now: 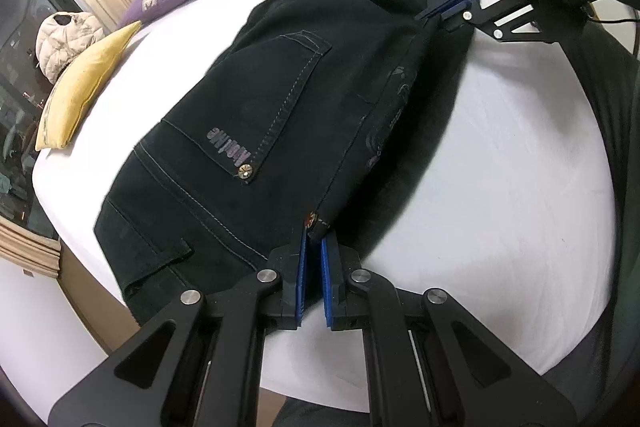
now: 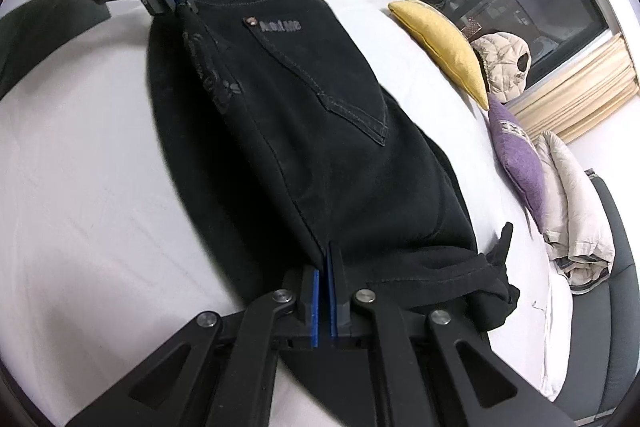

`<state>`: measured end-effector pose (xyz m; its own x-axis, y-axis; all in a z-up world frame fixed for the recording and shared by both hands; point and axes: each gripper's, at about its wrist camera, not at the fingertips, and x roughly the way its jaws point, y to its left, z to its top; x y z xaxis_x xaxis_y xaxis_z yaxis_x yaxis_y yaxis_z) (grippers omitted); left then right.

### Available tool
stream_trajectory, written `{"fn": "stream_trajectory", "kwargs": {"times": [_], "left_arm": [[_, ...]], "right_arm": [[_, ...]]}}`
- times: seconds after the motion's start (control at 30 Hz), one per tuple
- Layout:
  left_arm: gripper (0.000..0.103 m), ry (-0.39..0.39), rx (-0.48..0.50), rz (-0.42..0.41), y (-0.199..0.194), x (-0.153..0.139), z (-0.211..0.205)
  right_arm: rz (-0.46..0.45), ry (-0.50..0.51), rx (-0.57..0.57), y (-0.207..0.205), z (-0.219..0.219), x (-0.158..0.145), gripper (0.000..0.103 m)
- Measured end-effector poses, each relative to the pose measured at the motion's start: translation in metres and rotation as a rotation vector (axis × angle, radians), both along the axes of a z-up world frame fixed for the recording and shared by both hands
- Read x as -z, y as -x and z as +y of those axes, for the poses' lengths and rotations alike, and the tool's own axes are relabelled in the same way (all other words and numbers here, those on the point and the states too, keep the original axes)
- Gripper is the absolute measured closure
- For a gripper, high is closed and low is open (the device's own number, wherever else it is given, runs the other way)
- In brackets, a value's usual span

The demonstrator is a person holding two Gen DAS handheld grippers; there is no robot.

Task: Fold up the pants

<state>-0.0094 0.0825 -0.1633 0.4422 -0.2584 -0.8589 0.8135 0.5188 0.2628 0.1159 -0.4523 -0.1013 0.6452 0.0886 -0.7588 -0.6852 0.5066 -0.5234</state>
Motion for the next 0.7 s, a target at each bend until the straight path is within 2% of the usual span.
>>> {"fn": "stream_trajectory", "kwargs": {"times": [0.33, 0.47, 0.57, 0.7], "left_arm": [[0.098, -0.035, 0.009, -0.012, -0.018, 0.013, -0.009], [0.098, -0.033, -0.003, -0.016, -0.009, 0.012, 0.002], [0.097, -0.05, -0.003, -0.019, -0.009, 0.02, -0.001], [0.094, -0.031, -0.04, -0.028, -0.01, 0.022, -0.002]], "right_arm": [[-0.009, 0.014, 0.019, 0.01, 0.012, 0.01, 0.099], [-0.013, 0.013, 0.008, 0.015, 0.017, 0.008, 0.099], [-0.005, 0.039, 0.01, 0.014, 0.021, 0.02, 0.098], [-0.017, 0.024, 0.021, 0.018, 0.02, 0.02, 0.092]]}}
